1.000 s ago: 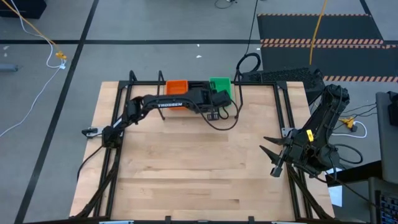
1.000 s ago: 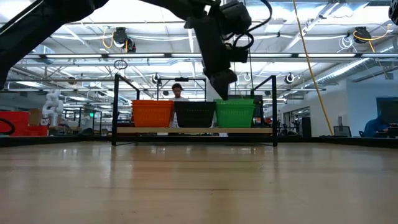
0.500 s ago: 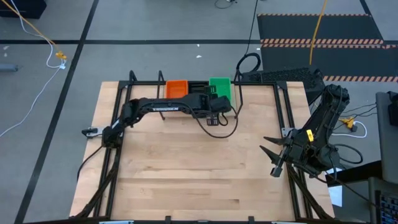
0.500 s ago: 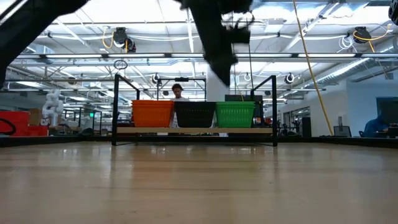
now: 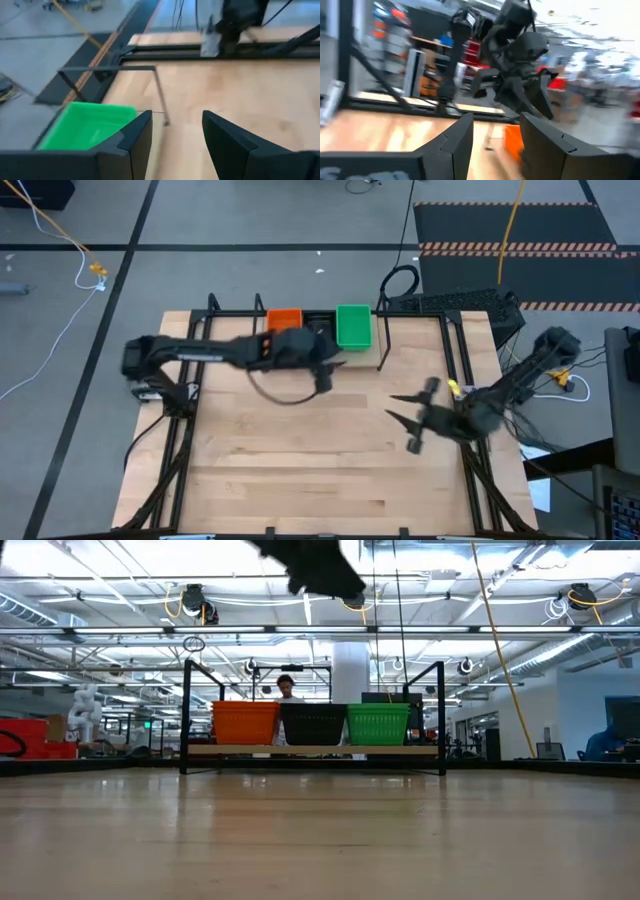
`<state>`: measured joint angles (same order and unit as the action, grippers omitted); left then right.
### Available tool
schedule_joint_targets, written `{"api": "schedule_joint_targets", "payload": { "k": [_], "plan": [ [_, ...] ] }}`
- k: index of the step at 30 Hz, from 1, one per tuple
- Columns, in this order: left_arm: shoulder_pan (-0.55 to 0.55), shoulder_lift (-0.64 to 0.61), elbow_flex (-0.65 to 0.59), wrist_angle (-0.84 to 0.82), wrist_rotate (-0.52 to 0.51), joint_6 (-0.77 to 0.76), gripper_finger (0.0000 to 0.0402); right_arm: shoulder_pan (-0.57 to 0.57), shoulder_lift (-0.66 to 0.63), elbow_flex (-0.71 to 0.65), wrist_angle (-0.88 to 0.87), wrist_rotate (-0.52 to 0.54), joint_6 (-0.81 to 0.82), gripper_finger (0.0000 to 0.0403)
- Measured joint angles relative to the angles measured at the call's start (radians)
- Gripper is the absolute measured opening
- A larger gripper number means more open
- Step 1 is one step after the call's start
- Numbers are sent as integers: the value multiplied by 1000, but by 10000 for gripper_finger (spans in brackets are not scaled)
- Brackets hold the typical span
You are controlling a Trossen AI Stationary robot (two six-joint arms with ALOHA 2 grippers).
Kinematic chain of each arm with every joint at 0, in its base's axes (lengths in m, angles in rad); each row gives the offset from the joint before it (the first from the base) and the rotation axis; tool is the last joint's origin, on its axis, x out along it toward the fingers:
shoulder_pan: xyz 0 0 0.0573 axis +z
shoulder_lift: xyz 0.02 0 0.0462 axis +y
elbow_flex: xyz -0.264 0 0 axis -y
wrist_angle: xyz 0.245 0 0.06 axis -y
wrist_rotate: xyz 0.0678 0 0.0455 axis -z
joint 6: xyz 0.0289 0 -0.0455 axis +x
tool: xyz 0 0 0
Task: Stack baskets on shelf by color
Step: Return to Home Position
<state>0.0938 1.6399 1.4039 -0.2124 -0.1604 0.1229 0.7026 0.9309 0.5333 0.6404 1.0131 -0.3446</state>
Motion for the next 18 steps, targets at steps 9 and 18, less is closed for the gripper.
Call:
{"api": "schedule_joint_targets", "payload": {
  "k": [9, 18],
  "plan": [
    [-133, -406, -630, 451, -139, -106, 175, -317, -70, -104, -20, -538, 258, 155],
    [-289, -888, -1081, 634, -335, -128, 175, -293, -330, -105, -333, -622, 271, 155]
  ]
}}
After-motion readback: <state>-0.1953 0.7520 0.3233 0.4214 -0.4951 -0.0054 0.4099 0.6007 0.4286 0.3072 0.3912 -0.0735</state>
